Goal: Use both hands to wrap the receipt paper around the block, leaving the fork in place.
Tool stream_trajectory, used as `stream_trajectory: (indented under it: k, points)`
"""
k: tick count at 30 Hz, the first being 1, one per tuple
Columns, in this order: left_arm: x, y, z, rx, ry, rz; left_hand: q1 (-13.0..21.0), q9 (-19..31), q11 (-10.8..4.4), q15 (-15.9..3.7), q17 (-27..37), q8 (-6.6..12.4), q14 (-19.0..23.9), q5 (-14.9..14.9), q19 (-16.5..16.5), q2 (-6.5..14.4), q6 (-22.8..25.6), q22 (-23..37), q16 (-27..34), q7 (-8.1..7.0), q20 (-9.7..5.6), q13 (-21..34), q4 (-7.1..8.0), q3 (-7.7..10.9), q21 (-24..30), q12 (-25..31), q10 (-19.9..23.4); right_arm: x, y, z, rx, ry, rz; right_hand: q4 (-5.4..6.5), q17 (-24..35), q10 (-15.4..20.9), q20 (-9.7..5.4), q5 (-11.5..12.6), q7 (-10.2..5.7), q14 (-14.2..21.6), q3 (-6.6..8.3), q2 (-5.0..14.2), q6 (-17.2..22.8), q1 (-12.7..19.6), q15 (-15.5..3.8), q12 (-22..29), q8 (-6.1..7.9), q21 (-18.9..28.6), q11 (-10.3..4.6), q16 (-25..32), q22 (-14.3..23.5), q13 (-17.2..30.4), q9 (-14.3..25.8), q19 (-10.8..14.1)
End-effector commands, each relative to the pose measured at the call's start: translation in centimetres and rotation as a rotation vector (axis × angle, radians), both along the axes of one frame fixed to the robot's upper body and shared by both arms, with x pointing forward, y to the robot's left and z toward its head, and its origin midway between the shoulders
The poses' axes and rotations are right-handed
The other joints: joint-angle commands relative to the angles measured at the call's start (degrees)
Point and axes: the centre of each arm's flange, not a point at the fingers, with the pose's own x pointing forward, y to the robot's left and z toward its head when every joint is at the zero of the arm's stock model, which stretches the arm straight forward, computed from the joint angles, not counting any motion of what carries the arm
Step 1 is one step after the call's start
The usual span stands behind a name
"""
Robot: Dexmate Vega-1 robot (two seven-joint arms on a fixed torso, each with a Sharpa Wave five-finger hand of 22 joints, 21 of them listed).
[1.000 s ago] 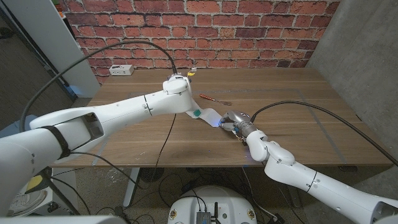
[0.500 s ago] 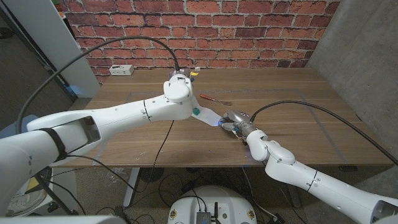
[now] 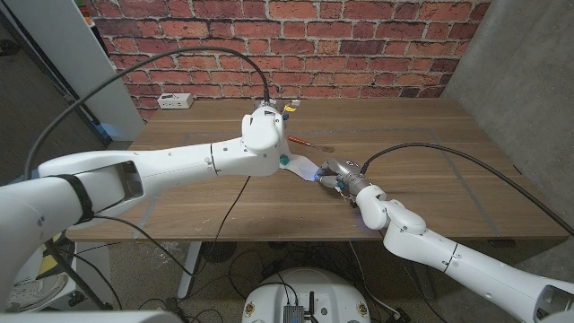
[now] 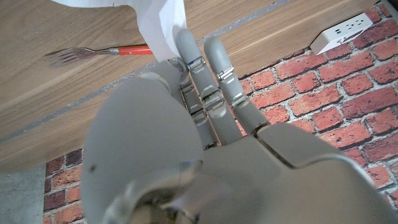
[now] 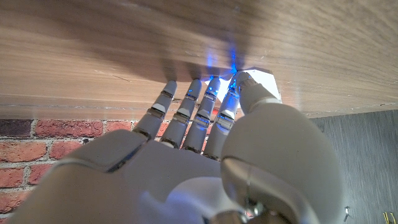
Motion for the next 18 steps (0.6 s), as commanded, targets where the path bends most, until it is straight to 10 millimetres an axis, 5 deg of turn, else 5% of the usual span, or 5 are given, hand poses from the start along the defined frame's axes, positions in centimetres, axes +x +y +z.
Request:
stream_trajectory:
  k: [1,18]
  points:
    - [-0.1,-3.0,-1.2,0.180,0.023,-0.065,-0.1,0.0,-0.50,-2.08,0.3,-0.14,2.0,-0.1,-0.4,-0.3,0.4,0.0,0.6,-0.48,-6.39,0.0,0.41,0.20,0.5,-0.2,0.2,0.0,0.0,0.1,-0.019,-0.004,0.011,0.09,0.3,0.3,-0.10,-0.1,0.06,0.1,0.63,-0.05,0.2,-0.6,-7.45,-0.1,-0.11,-0.1,-0.24,0.2,0.0,0.3,0.3,-0.1]
    - [0.8,-5.2,-4.7,0.282,0.079,-0.135,-0.4,-0.2,-0.70,-2.12,0.3,-0.48,1.8,-0.5,-0.7,-0.2,0.3,0.0,0.4,-0.73,-6.41,-0.1,0.44,0.17,0.8,-0.6,0.1,-0.4,0.1,0.3,-0.038,-0.001,0.009,0.09,0.6,-0.8,0.04,-0.1,-0.17,-0.1,1.25,-0.35,-0.3,-1.1,-7.19,-0.5,-0.38,-0.2,0.22,0.0,0.0,0.5,0.4,-0.2]
